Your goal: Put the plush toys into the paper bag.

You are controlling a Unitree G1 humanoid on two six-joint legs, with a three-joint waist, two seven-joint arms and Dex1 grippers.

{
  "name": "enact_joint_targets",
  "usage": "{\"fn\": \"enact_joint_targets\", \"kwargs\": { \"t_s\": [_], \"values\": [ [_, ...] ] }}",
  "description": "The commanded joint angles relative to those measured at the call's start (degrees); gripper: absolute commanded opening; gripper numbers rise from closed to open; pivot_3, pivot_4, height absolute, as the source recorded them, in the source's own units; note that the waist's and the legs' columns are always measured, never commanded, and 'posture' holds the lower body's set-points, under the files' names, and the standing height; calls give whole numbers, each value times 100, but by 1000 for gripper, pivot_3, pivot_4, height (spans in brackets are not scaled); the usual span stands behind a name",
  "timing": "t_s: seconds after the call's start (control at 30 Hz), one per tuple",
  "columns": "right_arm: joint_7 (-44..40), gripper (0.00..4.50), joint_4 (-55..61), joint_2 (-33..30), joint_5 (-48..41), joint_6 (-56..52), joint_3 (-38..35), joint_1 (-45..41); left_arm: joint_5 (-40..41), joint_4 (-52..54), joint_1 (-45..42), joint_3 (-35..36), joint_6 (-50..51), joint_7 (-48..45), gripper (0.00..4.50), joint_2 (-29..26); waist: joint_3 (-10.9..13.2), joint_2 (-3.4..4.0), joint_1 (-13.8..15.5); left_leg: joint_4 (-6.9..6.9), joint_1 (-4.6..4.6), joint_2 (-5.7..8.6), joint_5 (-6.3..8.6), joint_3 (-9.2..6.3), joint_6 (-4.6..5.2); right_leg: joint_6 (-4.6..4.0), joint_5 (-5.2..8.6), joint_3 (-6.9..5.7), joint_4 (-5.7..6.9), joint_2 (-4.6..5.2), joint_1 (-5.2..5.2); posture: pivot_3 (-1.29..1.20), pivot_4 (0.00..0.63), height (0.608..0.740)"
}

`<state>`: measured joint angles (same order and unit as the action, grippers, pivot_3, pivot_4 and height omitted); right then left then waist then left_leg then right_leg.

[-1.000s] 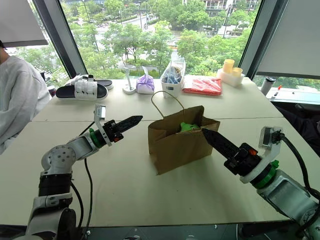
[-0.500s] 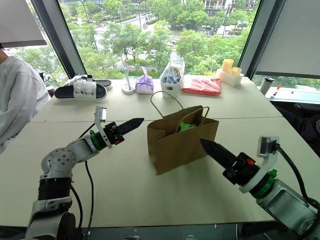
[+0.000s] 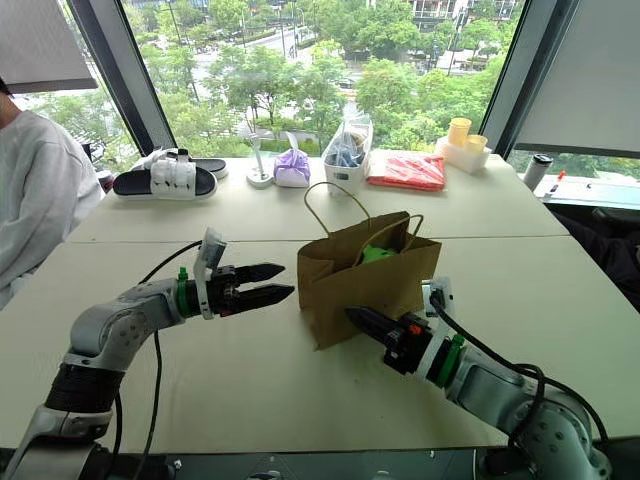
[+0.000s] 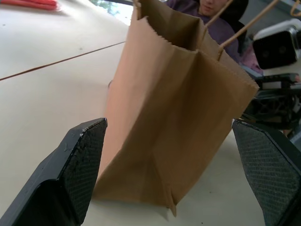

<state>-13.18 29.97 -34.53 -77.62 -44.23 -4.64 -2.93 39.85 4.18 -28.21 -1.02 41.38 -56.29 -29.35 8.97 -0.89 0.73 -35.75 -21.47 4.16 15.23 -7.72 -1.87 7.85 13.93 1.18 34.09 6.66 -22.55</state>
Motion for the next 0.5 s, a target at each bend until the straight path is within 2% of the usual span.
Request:
{"fn": "enact_joint_targets", "kwargs": {
  "t_s": [0.03, 0.27, 0.5],
  "values": [
    [-11, 29, -113, 112, 163, -1, -46, -205, -249, 419, 63, -244, -283, -199, 4363, -99, 0, 0, 0, 3, 0, 0, 0, 0, 0, 0, 0, 0, 0, 0, -1, 0, 150, 740],
    [-102, 29, -435, 310, 496, -134, 42, -627, -698, 353, -78, -707, -673, -124, 4363, 322, 0, 0, -2, 2, 3, 1, 0, 1, 0, 2, -1, -1, 2, -2, 1, 0, 150, 740],
    [-196, 29, -411, 342, 507, -231, -88, -626, -241, 822, 91, -160, -151, -296, 4363, -334, 1, 2, -55, 17, 3, -4, 0, -1, 0, 20, -11, -2, 8, -12, -13, 0, 150, 740]
  ]
}}
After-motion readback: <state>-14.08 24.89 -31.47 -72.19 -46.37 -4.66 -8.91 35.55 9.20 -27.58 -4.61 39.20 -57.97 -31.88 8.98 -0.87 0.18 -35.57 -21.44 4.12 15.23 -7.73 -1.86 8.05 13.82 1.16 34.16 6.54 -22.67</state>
